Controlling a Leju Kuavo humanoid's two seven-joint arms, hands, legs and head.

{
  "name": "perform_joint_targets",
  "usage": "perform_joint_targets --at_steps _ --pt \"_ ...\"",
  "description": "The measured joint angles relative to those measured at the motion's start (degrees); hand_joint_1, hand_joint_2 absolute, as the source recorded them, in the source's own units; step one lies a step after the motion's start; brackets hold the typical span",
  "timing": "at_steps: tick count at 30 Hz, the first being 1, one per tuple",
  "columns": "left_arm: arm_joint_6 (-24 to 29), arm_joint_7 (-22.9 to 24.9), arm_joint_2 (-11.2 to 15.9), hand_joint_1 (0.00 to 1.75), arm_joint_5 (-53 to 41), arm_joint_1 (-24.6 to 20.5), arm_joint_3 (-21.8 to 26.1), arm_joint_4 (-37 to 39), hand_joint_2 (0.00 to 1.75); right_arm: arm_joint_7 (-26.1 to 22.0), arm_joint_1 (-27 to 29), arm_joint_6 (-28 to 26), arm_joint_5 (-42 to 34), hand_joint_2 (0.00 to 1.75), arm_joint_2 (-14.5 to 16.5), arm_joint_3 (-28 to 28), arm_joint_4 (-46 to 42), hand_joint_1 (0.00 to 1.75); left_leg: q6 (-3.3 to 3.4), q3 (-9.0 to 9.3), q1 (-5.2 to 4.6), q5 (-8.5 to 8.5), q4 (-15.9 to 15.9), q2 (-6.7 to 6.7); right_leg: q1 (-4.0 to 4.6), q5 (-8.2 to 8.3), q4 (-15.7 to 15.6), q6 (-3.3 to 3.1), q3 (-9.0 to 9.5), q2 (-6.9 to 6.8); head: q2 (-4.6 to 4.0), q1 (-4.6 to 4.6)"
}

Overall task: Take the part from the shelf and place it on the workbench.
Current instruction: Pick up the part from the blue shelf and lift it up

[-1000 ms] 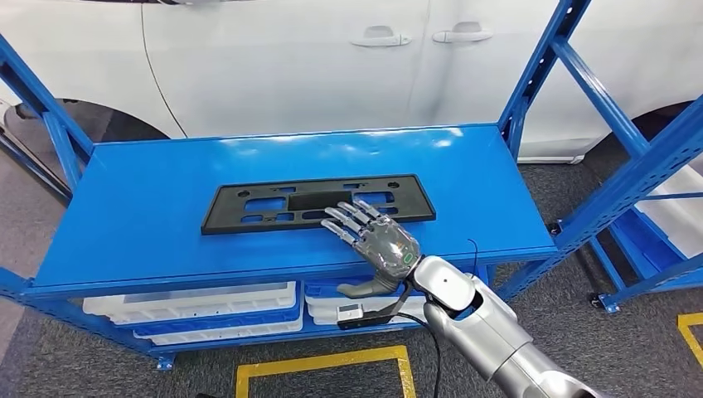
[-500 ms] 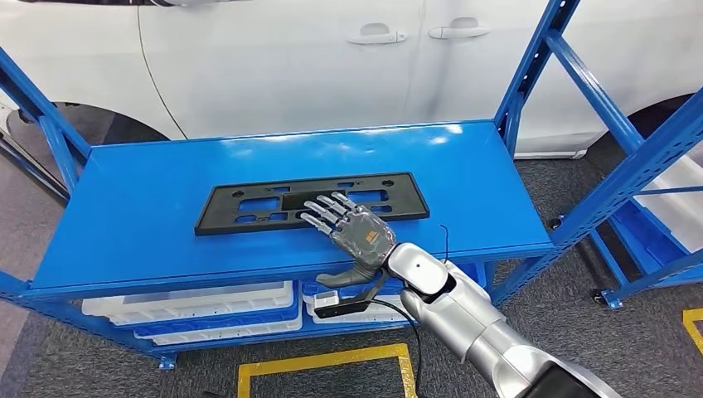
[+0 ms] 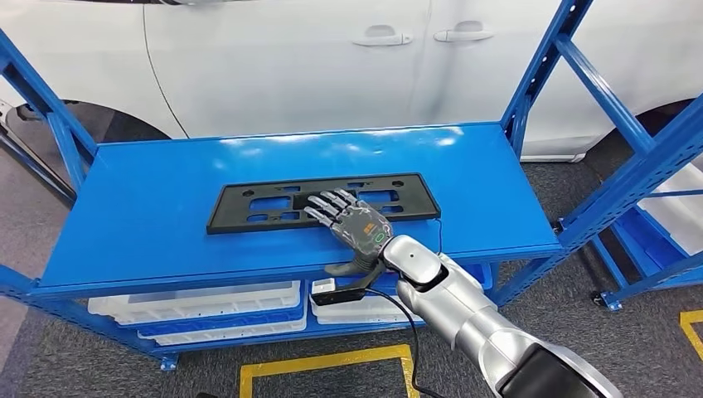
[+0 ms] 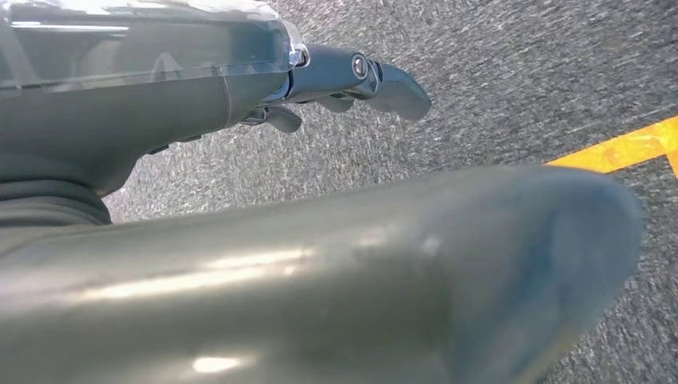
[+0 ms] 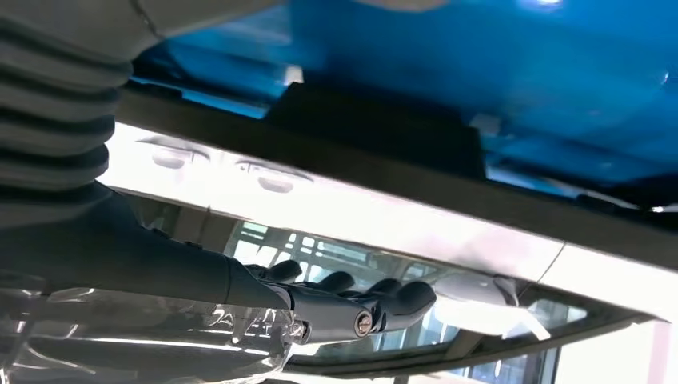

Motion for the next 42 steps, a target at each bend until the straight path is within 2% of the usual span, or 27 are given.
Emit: perform_joint_targets --at_steps 2,4,5,6,7,8,10,12,14,15,17,19,20,21,22,24,26,29,30,32,34,35,36,37,39,40,42 --pt "0.01 0.0 -0.02 0.0 0.01 -0.05 0.0 0.01 0.0 0.07 -0.39 0.05 -0.15 1.75 0.08 0.0 0.89 0.0 0.4 -0.09 0.06 0.14 -0.09 0.04 -0.1 -3.31 5.8 0.45 -2.62 -0.01 0.0 -0.01" --pt "0.01 0.0 -0.01 0.0 0.01 -0.02 0.01 0.01 0.0 0.16 -0.53 0.1 -0.25 1.75 0.15 0.01 1.95 0.0 0.58 -0.2 -0.05 0.18 -0.08 0.05 -0.1 -6.23 13.3 0.63 -6.18 -0.01 0.01 -0.01" --pt "0.02 0.01 0.0 0.0 0.01 0.01 0.02 0.01 0.0 0.32 -0.54 0.09 -0.2 1.75 0.18 0.02 2.53 0.0 0.62 -0.22 -0.13 0.2 -0.07 0.02 -0.09 -6.35 15.06 0.56 -7.06 -0.01 0.0 -0.01" --pt "0.02 0.01 0.0 0.0 0.01 0.03 0.03 0.01 0.0 0.56 -0.59 0.07 -0.03 1.75 0.23 0.02 3.07 0.0 0.64 -0.22 -0.21 0.21 -0.07 -0.02 -0.05 -5.37 14.53 0.36 -6.86 0.0 0.0 -0.01" --pt "0.02 0.02 -0.01 0.0 0.01 0.03 0.03 0.01 0.0 0.83 -0.74 0.04 0.17 1.75 0.33 0.02 3.54 0.0 0.65 -0.18 -0.33 0.22 -0.07 -0.06 0.05 -3.52 11.74 0.01 -5.56 0.01 -0.01 -0.01" --pt "0.01 0.02 -0.04 0.0 0.01 0.03 0.04 0.01 0.0 1.07 -0.98 0.01 0.41 1.75 0.44 0.02 3.97 0.0 0.65 -0.14 -0.4 0.22 -0.07 -0.09 0.24 -1.4 7.58 -0.53 -3.56 0.02 -0.01 -0.01" --pt "-0.03 0.03 -0.21 0.0 -0.01 -0.02 0.05 0.02 0.0 1.43 -1.57 -0.03 0.67 1.75 0.71 0.02 4.72 0.0 0.45 -0.24 -0.62 0.25 -0.02 -0.06 0.74 1.05 0.59 -1.49 -0.29 -0.08 0.0 -0.01" --pt "-0.09 0.04 -0.35 0.0 -0.08 -0.07 0.06 0.03 0.0 1.75 -1.95 -0.09 0.73 1.75 0.94 0.02 5.49 0.0 -0.02 -0.38 -0.61 0.36 -0.07 0.02 1.1 1.24 -1.48 -1.86 0.52 -0.18 0.0 -0.01" --pt "-0.13 0.09 -0.38 0.0 -0.14 -0.08 0.06 0.03 0.0 1.94 -2.21 -0.15 0.74 1.75 1.16 0.02 6.11 0.0 -0.62 -0.36 -0.52 0.26 -0.1 0.1 0.92 1.65 -2.13 -2.12 0.73 -0.2 0.01 -0.01" --pt "-0.14 0.13 -0.39 0.0 -0.16 -0.08 0.06 0.03 0.0 2.02 -2.35 -0.15 0.74 1.75 1.31 0.02 6.35 0.0 -0.91 -0.6 -0.54 -0.35 0.59 0.13 0.73 1.9 -2.57 -2.33 0.94 -0.24 0.0 -0.01" --pt "-0.13 0.19 -0.39 0.0 -0.17 -0.12 0.05 0.03 0.0 2.2 -2.57 -0.11 0.74 1.75 1.68 0.02 6.86 0.0 -1.4 -2.58 -0.43 -3.32 5.37 0.16 0.45 2.22 -3.13 -2.61 1.23 -0.35 0.01 -0.02" --pt "-0.13 0.23 -0.39 0.0 -0.21 -0.08 0.05 0.03 0.0 2.53 -2.68 -0.06 0.74 1.75 2.0 0.02 7.6 0.0 -1.88 -5.88 -0.29 -6.74 12.86 0.16 0.43 2.23 -3.05 -2.72 1.12 -0.37 0.0 -0.02" --pt "-0.13 0.28 -0.39 0.0 -0.25 -0.04 0.06 0.03 0.0 2.76 -2.78 -0.04 0.74 1.75 2.16 0.01 8.03 0.0 -2.1 -6.88 -0.2 -7.31 15.15 0.17 0.4 2.21 -2.94 -2.7 1.06 -0.37 -0.01 -0.02" --pt "-0.13 0.32 -0.39 0.0 -0.28 -0.01 0.07 0.03 0.0 3.06 -2.97 -0.03 0.74 1.75 2.31 0.01 8.47 0.0 -2.27 -6.83 -0.12 -6.74 15.25 0.18 0.34 2.16 -2.79 -2.62 1.02 -0.35 -0.01 -0.02" --pt "-0.13 0.35 -0.38 0.0 -0.32 -0.02 0.06 0.03 0.0 3.4 -3.26 0.01 0.74 1.75 2.47 -0.01 8.91 0.0 -2.39 -5.63 -0.01 -5.16 12.99 0.2 0.25 2.06 -2.58 -2.49 1.0 -0.32 -0.01 -0.02" --pt "-0.12 0.37 -0.35 0.0 -0.39 -0.13 0.05 0.03 0.0 4.17 -4.14 0.3 0.76 1.75 2.77 -0.09 9.91 0.0 -2.47 -1.65 0.14 -1.85 5.28 0.27 0.2 1.7 -1.9 -1.95 0.86 -0.23 0.0 -0.02" --pt "-0.13 0.35 -0.33 0.0 -0.53 -0.25 0.04 0.03 0.0 4.92 -5.27 0.95 0.79 1.75 3.0 -0.4 10.92 0.0 -1.8 0.41 0.11 -0.72 0.86 0.16 0.36 1.49 -1.26 -1.34 0.46 -0.13 0.01 -0.01" --pt "-0.14 0.35 -0.28 0.0 -0.76 -0.25 0.04 0.03 0.0 5.55 -6.84 1.78 0.86 1.75 3.13 -1.02 12.13 0.0 -0.48 0.2 -0.06 -0.57 0.56 0.0 0.32 1.54 -1.03 -0.55 0.08 -0.09 0.01 -0.01" --pt "-0.14 0.33 -0.26 0.0 -0.79 -0.29 0.04 0.03 0.0 5.75 -7.33 1.99 1.02 1.75 3.13 -1.24 12.48 0.0 -0.14 0.16 -0.03 -0.43 0.48 0.0 0.21 1.01 -0.4 -0.27 -0.22 -0.09 0.0 -0.02" --pt "-0.22 0.29 -0.27 0.0 -0.82 -0.4 0.04 0.03 0.0 6.19 -8.32 2.57 1.51 1.75 3.13 -1.55 13.18 0.0 0.35 0.01 0.1 -0.19 0.36 0.04 0.03 -1.8 4.16 0.27 -2.3 -0.07 0.0 -0.02" --pt "-0.31 0.27 -0.28 0.0 -0.82 -0.44 0.04 0.03 0.0 6.69 -8.93 3.14 1.92 1.75 3.13 -1.65 13.91 0.0 0.55 -0.19 0.05 -0.13 0.38 0.07 0.0 -5.28 11.95 0.58 -5.99 -0.06 0.01 -0.02" --pt "-0.32 0.29 -0.27 0.0 -0.83 -0.43 0.04 0.03 0.0 6.98 -9.04 3.37 2.08 1.75 3.11 -1.67 14.28 0.0 0.57 -0.25 0.01 -0.11 0.38 0.05 0.0 -6.0 14.74 0.6 -7.36 -0.06 0.01 -0.02" --pt "-0.33 0.31 -0.27 0.0 -0.84 -0.43 0.04 0.03 0.0 7.28 -9.11 3.54 2.28 1.75 3.1 -1.69 14.6 0.0 0.58 -0.26 -0.04 -0.1 0.39 0.02 0.01 -5.63 15.49 0.5 -7.77 -0.06 0.0 -0.02" --pt "-0.33 0.33 -0.27 0.0 -0.84 -0.44 0.04 0.03 0.0 7.55 -9.26 3.72 2.47 1.75 3.09 -1.71 14.87 0.0 0.59 -0.23 -0.11 -0.1 0.39 -0.02 0.06 -4.17 13.77 0.26 -7.01 -0.05 0.0 -0.01" --pt "-0.36 0.35 -0.39 0.0 -0.85 -0.5 0.04 0.04 0.0 7.88 -9.91 3.97 2.69 1.75 3.09 -1.77 15.27 0.0 0.57 -0.16 -0.28 -0.1 0.38 -0.07 0.38 -0.19 5.65 -0.7 -3.2 0.0 0.0 -0.01" --pt "-0.37 0.35 -0.49 0.0 -0.85 -0.56 0.04 0.06 0.0 7.98 -10.31 4.04 2.71 1.75 3.09 -1.79 15.4 0.0 0.46 -0.22 -0.34 -0.08 0.37 -0.07 0.63 1.15 1.98 -1.2 -1.57 -0.01 0.0 -0.01" --pt "-0.43 0.37 -0.65 0.0 -0.85 -0.65 0.04 0.08 0.0 8.17 -10.84 4.09 2.73 1.75 3.08 -1.83 15.67 0.0 0.03 -0.41 -0.23 -0.01 0.3 0.0 1.11 1.77 -1.22 -1.82 -0.26 -0.04 0.01 -0.01"
